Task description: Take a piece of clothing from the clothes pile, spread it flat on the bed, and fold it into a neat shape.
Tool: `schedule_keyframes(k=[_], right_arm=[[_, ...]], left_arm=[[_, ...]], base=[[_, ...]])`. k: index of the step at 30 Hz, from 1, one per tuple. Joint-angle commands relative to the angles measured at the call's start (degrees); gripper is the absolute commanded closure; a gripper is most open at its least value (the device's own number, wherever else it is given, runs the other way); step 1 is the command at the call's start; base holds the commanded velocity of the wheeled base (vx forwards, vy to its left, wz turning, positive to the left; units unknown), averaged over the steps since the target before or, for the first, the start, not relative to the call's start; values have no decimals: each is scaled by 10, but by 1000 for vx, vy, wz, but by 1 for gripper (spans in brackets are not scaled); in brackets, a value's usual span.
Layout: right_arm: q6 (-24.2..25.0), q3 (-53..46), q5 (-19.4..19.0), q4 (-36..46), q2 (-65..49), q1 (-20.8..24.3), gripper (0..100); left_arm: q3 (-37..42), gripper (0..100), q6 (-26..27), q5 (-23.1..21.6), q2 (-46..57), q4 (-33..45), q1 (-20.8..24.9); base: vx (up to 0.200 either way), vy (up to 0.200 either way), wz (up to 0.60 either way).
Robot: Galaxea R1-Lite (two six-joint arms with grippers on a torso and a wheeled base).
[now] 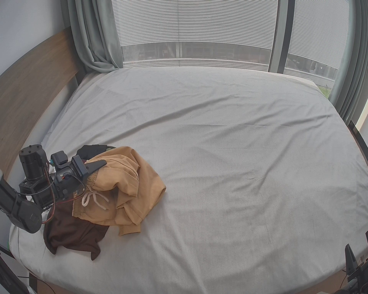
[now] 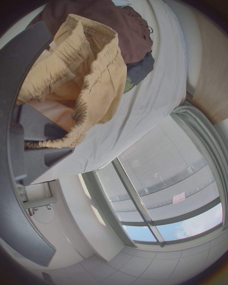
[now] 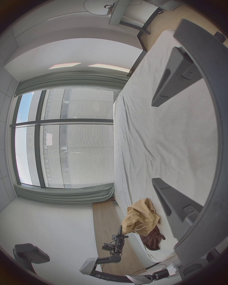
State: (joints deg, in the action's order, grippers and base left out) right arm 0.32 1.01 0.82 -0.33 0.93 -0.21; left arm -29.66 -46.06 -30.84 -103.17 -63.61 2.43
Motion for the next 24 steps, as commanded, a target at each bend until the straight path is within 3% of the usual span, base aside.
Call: schedule_keyframes(k=[1,24], right_arm=[[0,-10,0,0,-8,0,0],[0,-10,1,0,-8,0,0]], left_arm=[[13,100,-3,-12,30,-5,7],[21,100,-32,-17,75,-9,49]], base=[[0,0,0],[0,0,0]])
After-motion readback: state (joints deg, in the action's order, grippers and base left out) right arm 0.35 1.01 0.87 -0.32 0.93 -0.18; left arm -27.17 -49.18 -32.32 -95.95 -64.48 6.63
